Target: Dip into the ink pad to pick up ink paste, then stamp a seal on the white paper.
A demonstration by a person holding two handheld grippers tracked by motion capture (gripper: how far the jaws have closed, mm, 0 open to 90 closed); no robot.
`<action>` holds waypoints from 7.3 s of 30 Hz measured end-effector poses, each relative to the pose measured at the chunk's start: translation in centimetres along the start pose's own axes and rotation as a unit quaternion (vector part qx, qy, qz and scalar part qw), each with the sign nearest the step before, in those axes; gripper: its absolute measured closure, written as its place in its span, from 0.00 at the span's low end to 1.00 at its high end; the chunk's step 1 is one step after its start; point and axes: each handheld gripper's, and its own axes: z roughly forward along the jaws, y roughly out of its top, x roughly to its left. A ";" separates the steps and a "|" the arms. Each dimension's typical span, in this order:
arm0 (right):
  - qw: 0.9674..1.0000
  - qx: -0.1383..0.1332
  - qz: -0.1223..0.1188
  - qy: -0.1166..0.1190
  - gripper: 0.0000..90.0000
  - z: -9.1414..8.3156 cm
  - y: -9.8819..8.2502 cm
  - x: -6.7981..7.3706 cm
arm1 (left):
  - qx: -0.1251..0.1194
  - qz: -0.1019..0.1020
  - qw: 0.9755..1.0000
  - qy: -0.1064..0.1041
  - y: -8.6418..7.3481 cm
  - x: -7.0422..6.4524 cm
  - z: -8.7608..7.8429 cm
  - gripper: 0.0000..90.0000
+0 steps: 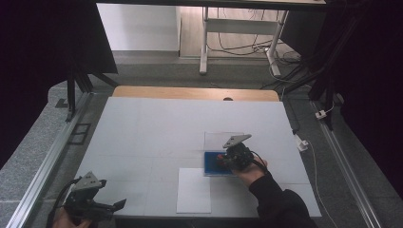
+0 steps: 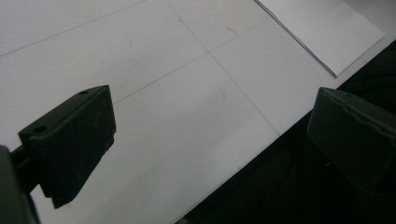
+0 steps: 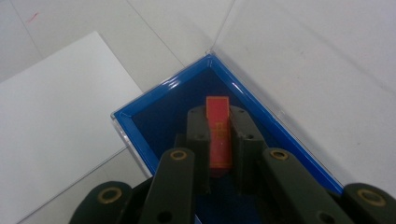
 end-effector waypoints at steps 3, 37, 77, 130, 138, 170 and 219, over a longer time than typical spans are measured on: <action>1.000 0.000 -0.005 -0.006 0.89 0.1 0.0 0.3 | 0.001 0.000 1.000 0.000 0.1 0.0 0.0 0.02; 1.000 -0.018 0.022 0.011 0.89 0.1 -0.6 -0.4 | 0.003 0.005 1.000 -0.002 0.1 0.0 0.1 0.01; 0.997 -0.066 -0.002 0.032 0.89 -3.3 0.2 1.3 | 0.003 0.007 1.000 -0.001 0.0 -0.1 0.0 0.01; 0.991 -0.067 -0.064 0.092 0.89 -2.2 1.7 6.4 | -0.001 0.007 1.000 -0.002 0.0 -0.1 -0.1 0.01; 0.991 -0.057 -0.077 0.097 0.89 -1.5 1.9 7.1 | -0.005 0.007 1.000 0.001 0.0 -0.1 -0.1 0.01; 0.986 -0.012 -0.116 0.122 0.89 2.1 1.3 8.9 | 0.002 0.012 1.000 -0.002 0.0 -0.2 0.0 0.01; 0.987 -0.021 -0.103 0.123 0.90 2.8 0.4 9.1 | 0.005 0.013 1.000 -0.001 0.1 -0.2 0.1 0.01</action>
